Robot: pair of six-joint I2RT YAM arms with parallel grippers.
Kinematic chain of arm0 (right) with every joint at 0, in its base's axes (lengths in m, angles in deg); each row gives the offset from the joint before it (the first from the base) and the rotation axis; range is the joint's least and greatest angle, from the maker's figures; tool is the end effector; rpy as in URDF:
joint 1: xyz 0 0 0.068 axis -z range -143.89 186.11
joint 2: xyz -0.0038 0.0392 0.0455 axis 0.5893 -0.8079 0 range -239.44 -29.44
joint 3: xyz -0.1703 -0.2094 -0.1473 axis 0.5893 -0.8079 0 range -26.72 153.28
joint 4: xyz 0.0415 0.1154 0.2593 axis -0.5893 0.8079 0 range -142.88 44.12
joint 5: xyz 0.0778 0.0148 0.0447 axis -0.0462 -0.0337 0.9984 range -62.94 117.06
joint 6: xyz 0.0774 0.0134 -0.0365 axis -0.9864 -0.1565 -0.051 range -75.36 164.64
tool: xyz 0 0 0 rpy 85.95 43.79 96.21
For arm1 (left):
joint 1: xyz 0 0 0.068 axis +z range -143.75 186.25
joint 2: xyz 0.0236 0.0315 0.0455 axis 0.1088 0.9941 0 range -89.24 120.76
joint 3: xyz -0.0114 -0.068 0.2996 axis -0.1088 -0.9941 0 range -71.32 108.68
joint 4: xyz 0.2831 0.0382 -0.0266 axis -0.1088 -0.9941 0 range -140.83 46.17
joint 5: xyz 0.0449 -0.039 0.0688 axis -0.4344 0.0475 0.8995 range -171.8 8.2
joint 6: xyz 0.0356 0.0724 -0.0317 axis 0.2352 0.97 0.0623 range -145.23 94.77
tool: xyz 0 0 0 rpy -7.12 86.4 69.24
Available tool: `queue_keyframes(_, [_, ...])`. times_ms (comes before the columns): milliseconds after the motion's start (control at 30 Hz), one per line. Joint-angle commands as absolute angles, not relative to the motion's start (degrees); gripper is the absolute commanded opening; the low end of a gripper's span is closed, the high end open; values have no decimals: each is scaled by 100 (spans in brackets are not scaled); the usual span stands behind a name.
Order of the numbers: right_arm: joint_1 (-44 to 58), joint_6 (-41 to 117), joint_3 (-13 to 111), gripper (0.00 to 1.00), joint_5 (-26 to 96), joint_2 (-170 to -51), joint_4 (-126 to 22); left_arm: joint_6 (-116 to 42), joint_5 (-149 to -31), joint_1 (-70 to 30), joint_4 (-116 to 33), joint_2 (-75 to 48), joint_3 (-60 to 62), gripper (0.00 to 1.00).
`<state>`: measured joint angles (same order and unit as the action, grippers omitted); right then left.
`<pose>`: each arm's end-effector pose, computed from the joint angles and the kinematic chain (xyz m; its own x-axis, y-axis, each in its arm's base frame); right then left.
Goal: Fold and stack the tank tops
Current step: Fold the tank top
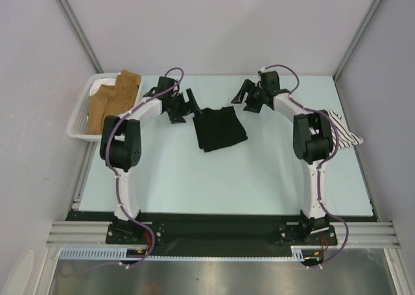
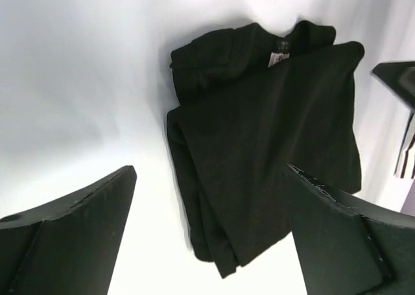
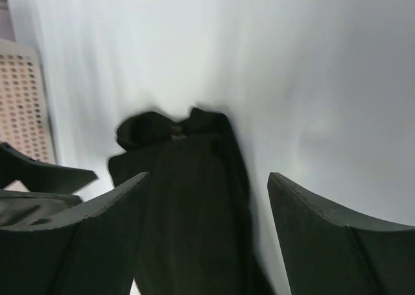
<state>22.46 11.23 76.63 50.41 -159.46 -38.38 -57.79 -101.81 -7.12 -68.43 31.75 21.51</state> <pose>0.5675 0.1691 0.1797 -0.8129 0.3229 -0.4846 -0.0706 0.7714 0.6324 0.5104 -0.1482 0.1786 -0.8781 -0.3110 -0.3635 -0.0639 0.8293 -0.5552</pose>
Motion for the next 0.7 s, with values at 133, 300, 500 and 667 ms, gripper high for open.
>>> queue_keyframes(133, [2284,1792,5998,62,5052,-14452,-4471,-5731,-10017,-974,-6009,1799,973,98])
queue_keyframes(300, [2310,1809,5176,79,5429,-14018,-5025,-5670,-10026,-1160,-5700,1710,935,96])
queue_keyframes(500, [2319,1819,5939,74,5703,-14824,-5104,-5336,-9675,-1177,-6333,2589,2078,93])
queue_keyframes(667, [2310,1819,6731,71,5659,-15503,-5051,-5327,-9394,-1151,-6343,2879,2228,82])
